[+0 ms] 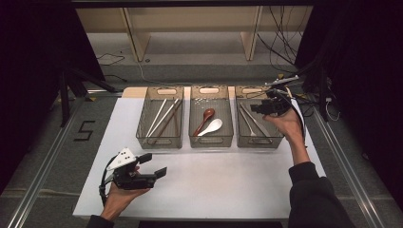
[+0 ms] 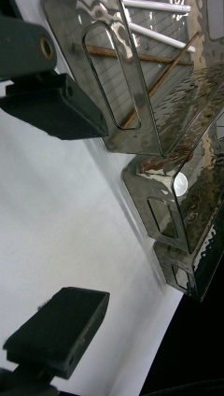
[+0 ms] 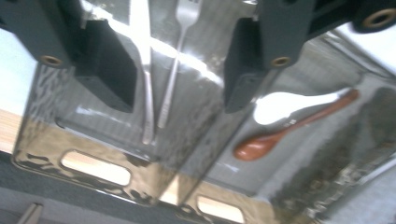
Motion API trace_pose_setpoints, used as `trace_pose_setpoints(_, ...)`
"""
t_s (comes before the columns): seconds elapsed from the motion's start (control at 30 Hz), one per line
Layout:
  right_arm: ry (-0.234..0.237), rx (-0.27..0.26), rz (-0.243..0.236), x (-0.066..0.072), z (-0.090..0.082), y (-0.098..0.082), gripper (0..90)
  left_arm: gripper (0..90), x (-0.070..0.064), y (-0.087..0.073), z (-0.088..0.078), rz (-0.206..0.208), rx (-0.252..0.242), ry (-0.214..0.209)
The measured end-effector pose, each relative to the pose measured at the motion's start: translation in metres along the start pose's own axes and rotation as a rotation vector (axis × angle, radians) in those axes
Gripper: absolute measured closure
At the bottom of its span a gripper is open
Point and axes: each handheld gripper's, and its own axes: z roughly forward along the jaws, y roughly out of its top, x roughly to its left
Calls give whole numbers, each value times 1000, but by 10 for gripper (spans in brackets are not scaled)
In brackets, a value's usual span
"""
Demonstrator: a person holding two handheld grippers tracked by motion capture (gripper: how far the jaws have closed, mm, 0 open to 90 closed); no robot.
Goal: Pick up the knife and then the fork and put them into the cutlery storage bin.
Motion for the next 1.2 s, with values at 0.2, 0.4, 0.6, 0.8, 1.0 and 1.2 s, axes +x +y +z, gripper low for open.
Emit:
trace_pose_setpoints(0.2,60,-32,15,13,-8,-6,290,168,0,0,0,-3,-1,-2)
trace_pose_setpoints(0.4,75,-55,10,26,-13,-16,229,169,0,0,0,-5,-3,-3)
trace_pose_setpoints(0.6,103,-94,18,34,-21,-24,201,169,0,0,0,-13,-8,-7)
trace_pose_setpoints(0.8,112,-113,-1,46,-27,-33,186,168,1,0,0,-12,-10,-8)
trace_pose_setpoints(1.0,123,-124,-9,55,-29,-42,187,169,1,0,0,-13,-12,-9)
trace_pose_setpoints(1.2,125,-138,-22,61,-31,-52,189,169,1,0,-1,-16,-14,-12)
